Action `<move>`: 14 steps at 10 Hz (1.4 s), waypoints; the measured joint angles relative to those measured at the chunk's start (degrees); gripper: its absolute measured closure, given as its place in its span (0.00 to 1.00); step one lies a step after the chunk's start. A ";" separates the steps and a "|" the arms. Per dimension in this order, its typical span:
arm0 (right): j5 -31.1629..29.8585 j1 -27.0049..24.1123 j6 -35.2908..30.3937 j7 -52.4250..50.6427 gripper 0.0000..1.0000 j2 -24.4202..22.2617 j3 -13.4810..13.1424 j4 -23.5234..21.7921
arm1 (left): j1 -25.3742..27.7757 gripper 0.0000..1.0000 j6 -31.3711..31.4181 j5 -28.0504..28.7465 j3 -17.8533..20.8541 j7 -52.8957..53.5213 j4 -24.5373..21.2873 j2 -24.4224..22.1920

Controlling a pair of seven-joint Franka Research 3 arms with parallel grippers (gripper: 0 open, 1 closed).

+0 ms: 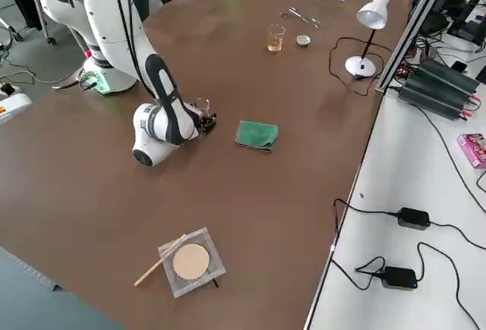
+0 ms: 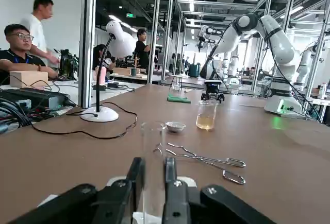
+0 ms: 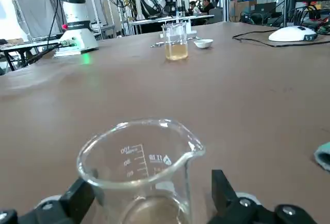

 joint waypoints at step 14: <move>0.02 -0.71 -1.67 -0.16 0.11 0.66 -0.19 0.15 | 0.04 0.79 -5.22 1.36 -2.23 -0.93 0.49 -6.93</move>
